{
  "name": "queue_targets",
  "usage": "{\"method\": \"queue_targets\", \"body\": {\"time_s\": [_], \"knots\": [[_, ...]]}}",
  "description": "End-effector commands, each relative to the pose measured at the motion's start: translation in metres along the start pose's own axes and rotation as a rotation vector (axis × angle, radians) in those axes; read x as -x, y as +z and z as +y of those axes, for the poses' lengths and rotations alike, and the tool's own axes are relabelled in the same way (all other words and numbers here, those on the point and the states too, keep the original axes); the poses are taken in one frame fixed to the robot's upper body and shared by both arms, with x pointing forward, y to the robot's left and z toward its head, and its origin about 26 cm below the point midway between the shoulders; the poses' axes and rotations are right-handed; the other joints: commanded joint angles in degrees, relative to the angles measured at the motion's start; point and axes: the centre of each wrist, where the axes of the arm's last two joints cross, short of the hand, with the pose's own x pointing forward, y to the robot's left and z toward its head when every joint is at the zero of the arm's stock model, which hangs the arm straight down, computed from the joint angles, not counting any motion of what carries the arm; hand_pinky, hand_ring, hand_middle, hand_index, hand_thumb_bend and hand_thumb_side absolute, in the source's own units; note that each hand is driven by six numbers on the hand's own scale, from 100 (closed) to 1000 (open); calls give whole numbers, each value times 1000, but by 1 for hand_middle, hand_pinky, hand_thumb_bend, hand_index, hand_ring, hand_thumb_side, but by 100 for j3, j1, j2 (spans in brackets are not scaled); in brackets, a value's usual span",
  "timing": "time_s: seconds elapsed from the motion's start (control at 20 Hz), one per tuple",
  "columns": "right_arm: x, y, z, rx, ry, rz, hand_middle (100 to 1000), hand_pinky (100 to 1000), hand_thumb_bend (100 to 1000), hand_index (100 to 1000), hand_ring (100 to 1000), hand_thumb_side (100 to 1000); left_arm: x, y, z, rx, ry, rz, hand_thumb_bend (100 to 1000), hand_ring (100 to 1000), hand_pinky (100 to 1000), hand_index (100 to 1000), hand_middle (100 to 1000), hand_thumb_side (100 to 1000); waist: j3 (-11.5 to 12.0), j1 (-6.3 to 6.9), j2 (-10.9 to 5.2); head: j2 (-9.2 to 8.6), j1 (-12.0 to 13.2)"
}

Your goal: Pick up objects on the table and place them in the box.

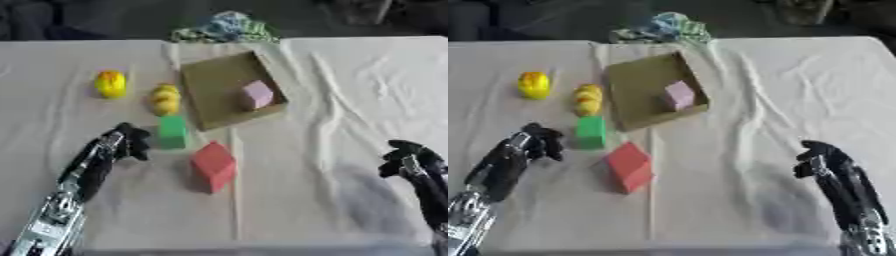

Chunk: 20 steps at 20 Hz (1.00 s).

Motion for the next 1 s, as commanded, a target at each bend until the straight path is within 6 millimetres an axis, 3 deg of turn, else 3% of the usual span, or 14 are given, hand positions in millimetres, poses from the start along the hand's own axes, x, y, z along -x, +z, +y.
{"method": "queue_targets", "body": {"time_s": [0.05,1.0], "knots": [[-4,-2,-3,-2,14,-13,537,514,100,744,522,646,-4,-1,2,7,-15,-14,100,515,623,714,517,1000,3,-12,22,-20,1],[-3,-1,-2,-7,9,-8,537,514,100,743,522,662,-4,-2,2,18,-21,-8,100,517,625,715,519,1000,19,-25,38,-20,24]]}}
